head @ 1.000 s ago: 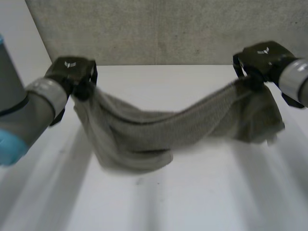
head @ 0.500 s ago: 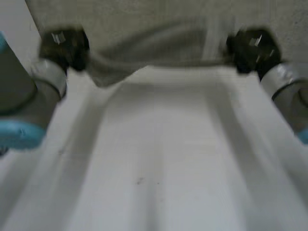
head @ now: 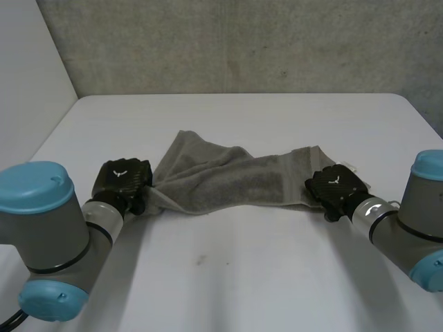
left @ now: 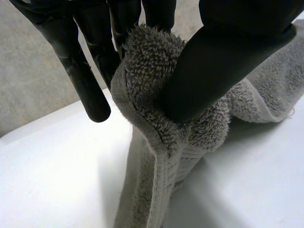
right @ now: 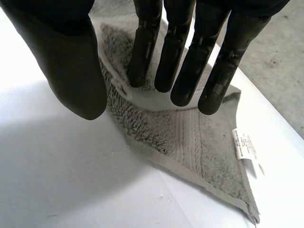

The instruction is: Fold the towel.

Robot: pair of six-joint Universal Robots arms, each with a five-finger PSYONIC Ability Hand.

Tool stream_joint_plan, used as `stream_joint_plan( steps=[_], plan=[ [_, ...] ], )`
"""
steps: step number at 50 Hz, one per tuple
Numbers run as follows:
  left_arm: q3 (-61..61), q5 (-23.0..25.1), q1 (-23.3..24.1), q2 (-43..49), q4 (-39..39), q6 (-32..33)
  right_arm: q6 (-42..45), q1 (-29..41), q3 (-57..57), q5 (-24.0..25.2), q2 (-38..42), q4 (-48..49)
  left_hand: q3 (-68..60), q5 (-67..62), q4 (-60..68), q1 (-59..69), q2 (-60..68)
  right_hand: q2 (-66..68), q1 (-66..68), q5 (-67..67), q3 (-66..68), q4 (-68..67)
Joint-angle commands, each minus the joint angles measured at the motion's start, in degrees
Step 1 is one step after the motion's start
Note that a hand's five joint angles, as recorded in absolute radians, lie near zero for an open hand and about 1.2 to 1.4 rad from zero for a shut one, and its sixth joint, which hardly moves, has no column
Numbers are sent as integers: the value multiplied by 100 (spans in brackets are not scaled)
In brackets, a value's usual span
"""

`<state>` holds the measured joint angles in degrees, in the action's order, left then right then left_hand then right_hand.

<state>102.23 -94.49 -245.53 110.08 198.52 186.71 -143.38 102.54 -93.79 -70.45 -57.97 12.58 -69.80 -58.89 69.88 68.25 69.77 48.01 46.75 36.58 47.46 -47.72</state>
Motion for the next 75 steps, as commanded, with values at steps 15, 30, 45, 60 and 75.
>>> stream_joint_plan(
  steps=[15, 30, 45, 60, 75],
  plan=[
    [113, -8, -30, -144, 20, -3, -533, 3, 10, -39, -65, -45, -1020, -1111, 1012, 1175, 1023, 9, 135, 152, 64, -38],
    [113, -8, -21, -100, 47, -3, -911, 144, 642, -144, 462, -1, -1020, -1111, 1012, 1175, 1023, -25, 101, 118, 30, -4],
    [113, -8, -21, -83, 47, -3, -911, 197, 1495, -338, 963, -80, -1020, -1111, 1012, 1175, 1023, 59, 186, 203, 114, -89],
    [113, 1, -21, -48, 55, -3, -946, 407, 2488, -443, 1499, -554, -1020, -1111, 1012, 1175, 1023, 127, 253, 270, 181, -156],
    [113, 1, -12, -39, 55, 6, -946, 408, 2743, -408, 1491, -809, -1020, -1111, 1012, 1175, 1023, 3185, 3312, 3329, 3240, -3215]
  ],
)
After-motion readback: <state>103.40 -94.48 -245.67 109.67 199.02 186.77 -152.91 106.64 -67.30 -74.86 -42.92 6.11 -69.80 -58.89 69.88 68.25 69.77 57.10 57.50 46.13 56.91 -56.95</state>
